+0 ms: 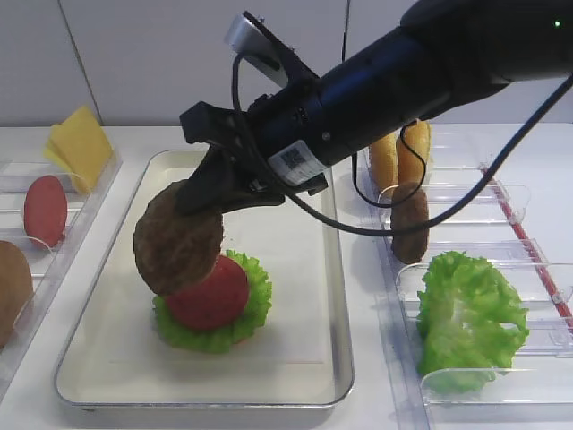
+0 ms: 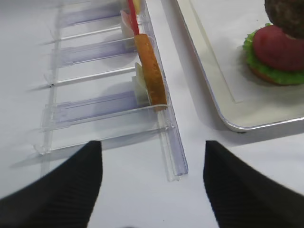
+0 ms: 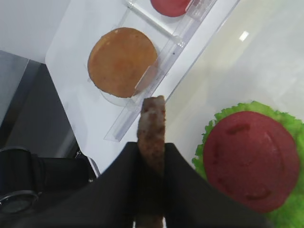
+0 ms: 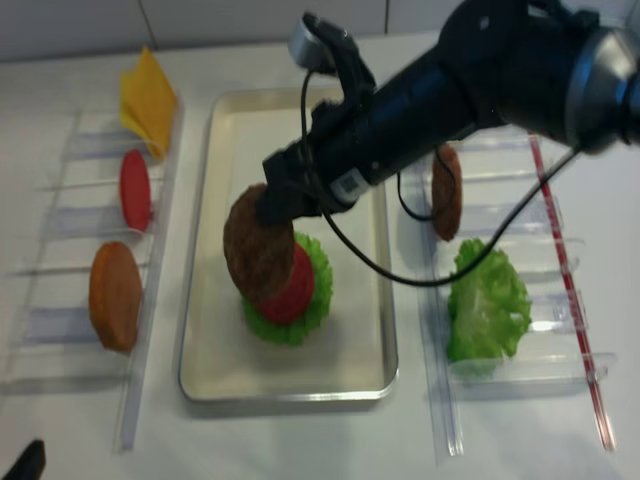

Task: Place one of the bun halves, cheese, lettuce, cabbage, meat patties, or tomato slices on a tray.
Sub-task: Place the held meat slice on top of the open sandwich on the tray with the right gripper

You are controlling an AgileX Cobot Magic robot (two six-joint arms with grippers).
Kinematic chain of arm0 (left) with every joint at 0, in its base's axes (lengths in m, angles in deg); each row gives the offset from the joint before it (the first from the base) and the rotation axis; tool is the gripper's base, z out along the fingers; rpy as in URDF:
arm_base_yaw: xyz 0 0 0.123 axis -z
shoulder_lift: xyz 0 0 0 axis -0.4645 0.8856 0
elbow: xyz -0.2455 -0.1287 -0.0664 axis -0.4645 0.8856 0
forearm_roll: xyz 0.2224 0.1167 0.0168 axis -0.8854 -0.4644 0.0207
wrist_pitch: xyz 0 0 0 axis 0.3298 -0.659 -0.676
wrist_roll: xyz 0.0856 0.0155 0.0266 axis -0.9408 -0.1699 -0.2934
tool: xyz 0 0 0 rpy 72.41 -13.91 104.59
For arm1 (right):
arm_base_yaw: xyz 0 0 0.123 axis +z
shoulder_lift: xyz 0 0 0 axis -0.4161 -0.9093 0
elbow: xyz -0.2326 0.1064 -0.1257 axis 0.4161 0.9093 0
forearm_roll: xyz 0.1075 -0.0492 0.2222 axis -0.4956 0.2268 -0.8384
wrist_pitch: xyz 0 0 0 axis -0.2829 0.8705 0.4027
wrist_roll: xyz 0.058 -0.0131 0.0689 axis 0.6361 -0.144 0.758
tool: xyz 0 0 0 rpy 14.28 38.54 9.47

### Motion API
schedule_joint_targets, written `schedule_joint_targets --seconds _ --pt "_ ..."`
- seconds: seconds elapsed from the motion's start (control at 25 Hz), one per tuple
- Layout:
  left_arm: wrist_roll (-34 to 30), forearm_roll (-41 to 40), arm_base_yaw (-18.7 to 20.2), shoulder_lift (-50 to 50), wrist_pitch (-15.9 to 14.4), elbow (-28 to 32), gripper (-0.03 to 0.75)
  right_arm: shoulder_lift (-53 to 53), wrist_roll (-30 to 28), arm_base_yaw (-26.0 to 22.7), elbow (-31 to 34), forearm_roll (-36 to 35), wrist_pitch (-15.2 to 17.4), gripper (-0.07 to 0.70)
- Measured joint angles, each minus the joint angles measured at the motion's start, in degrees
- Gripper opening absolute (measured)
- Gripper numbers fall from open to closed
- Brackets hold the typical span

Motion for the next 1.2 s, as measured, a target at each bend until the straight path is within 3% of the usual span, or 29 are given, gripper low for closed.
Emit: schedule_joint_targets --seconds 0.16,0.48,1.2 --pt "0.00 0.00 -0.10 0.00 0.00 0.00 0.465 -2.58 -5.00 -1.23 0.00 -2.83 3.97 0.159" --pt "0.00 0.00 -0.10 0.00 0.00 0.00 0.465 -7.32 -10.61 -1.88 0.00 -9.62 6.46 0.158" --pt "0.00 0.00 -0.10 0.00 0.00 0.00 0.465 -13.36 -11.20 -4.51 0.00 -10.39 8.62 0.158"
